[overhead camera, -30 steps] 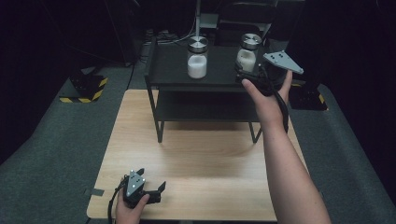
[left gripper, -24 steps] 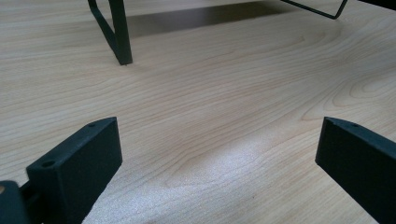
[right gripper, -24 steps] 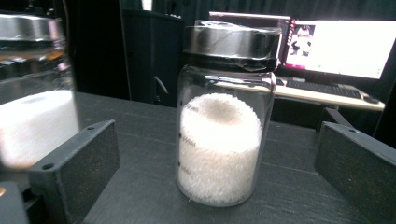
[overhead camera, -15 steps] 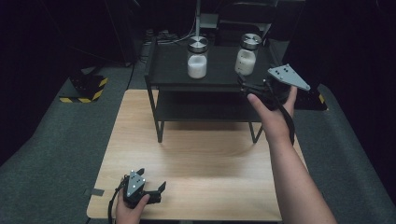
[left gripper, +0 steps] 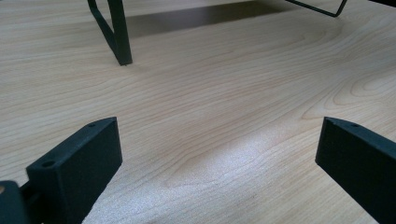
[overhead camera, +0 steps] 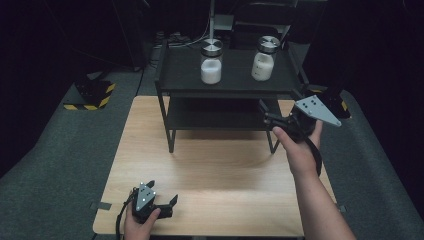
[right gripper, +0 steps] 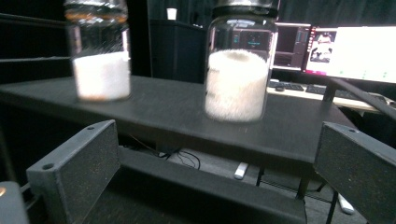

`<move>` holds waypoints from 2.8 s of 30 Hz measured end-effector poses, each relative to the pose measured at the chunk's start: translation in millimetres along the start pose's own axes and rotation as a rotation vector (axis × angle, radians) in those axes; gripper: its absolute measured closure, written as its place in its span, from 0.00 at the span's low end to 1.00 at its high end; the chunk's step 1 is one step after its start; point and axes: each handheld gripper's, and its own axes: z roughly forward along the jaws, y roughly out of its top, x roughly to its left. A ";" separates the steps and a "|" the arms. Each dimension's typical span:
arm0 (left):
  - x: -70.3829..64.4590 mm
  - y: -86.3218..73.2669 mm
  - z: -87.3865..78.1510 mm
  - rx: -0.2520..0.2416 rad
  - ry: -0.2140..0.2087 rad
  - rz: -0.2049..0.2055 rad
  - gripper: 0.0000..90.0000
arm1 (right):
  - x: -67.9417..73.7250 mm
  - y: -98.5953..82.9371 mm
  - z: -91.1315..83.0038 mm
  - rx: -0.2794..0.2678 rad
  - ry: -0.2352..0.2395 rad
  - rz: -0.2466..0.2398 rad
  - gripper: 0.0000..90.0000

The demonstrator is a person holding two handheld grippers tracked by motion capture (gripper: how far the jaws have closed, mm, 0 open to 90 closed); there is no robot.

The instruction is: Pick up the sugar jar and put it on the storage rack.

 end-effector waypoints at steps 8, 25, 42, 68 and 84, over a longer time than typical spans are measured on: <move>0.0 0.0 -0.1 0.000 0.002 0.000 0.01 | -0.4 -31.3 -25.8 0.007 0.023 -0.006 0.00; 0.1 -0.6 -0.5 -0.003 0.000 0.001 0.01 | -4.0 -86.1 -67.6 0.034 0.048 -0.013 0.00; 0.3 -2.4 -1.1 -0.013 0.002 -0.006 0.01 | -5.4 -133.3 -96.1 0.102 0.031 -0.018 0.00; -0.5 -2.3 -1.2 -0.013 -0.001 0.006 0.01 | -10.6 -192.0 -117.8 0.312 -0.043 0.027 0.00; 1.5 -4.0 -1.5 -0.022 -0.007 -0.009 0.01 | -13.5 -199.8 -121.8 0.358 -0.059 0.033 0.00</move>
